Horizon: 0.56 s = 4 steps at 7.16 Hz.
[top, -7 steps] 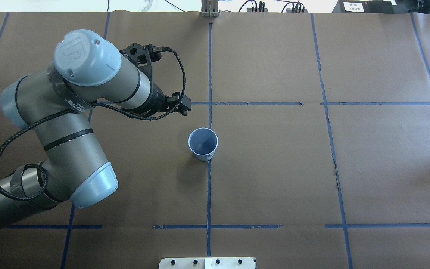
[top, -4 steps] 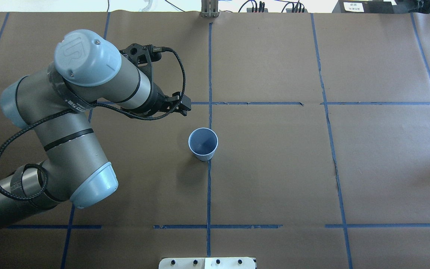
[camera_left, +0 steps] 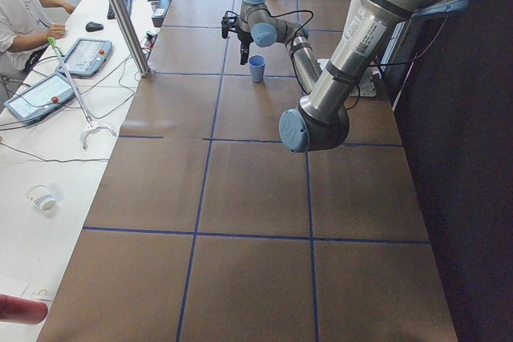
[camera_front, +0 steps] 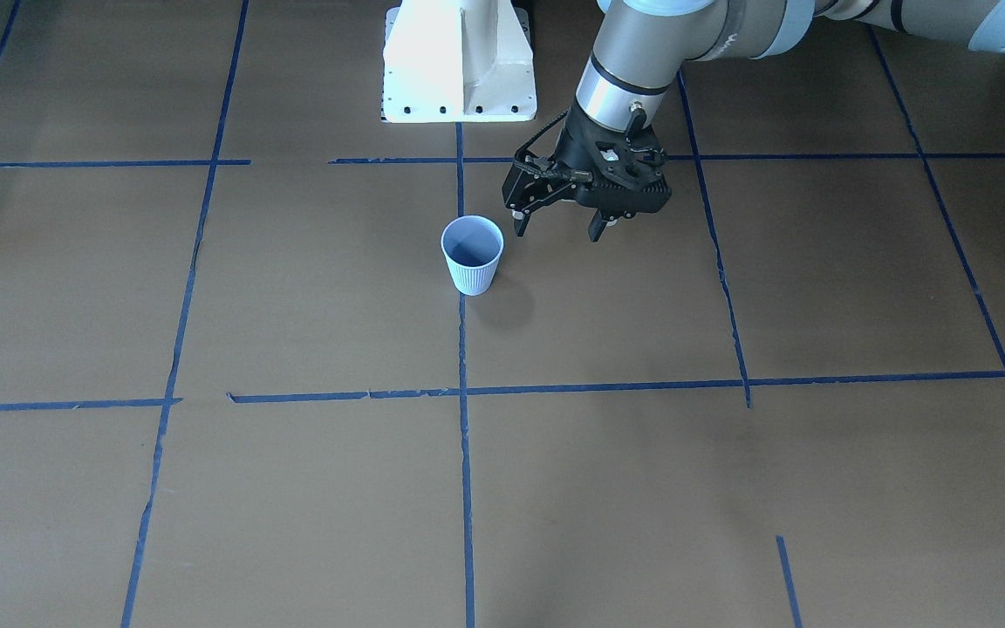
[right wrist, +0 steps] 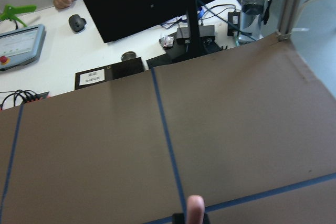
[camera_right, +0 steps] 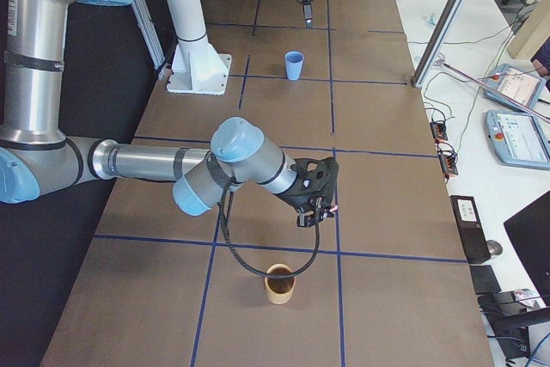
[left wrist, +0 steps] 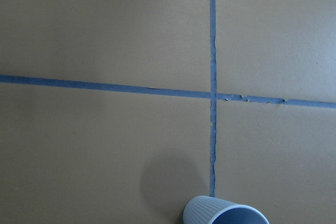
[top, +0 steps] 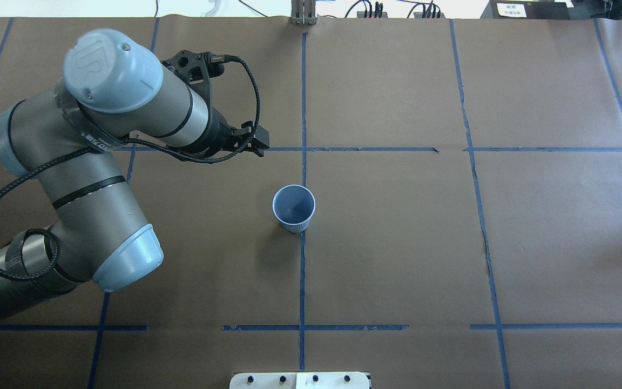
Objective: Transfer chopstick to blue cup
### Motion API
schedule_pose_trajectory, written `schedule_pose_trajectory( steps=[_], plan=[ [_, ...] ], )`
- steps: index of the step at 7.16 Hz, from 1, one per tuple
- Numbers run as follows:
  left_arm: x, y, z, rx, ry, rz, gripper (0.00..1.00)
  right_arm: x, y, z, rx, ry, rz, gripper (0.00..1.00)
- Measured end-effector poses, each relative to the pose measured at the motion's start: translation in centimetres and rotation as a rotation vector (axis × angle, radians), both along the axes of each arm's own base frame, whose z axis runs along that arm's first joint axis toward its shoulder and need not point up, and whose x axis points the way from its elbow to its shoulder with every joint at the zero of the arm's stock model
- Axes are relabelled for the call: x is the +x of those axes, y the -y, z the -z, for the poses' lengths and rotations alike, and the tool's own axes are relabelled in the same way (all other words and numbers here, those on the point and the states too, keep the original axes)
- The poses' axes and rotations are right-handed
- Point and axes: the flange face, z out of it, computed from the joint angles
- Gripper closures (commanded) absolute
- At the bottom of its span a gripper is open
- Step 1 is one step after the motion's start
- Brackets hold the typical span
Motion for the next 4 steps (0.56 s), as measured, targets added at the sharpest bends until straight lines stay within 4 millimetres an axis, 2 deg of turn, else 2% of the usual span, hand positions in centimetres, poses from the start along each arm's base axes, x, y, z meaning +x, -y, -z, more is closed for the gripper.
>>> schedule_pose_trajectory(
  steps=[2, 3, 4],
  plan=[
    [-2.3, 1.7, -1.8, 0.015, 0.028, 0.019, 0.0, -7.7, 5.3, 6.1, -0.026, 0.174, 0.107, 0.98],
    [-3.4, 2.5, -2.8, 0.038, 0.05, 0.017, 0.0, -12.2, 7.7, 9.9, -0.034, 0.241, 0.168, 0.97],
    [-4.4, 3.0, -3.7, 0.05, 0.066, 0.019, 0.0, -17.6, 9.6, 14.4, -0.046, 0.31, 0.227, 0.97]
  ],
)
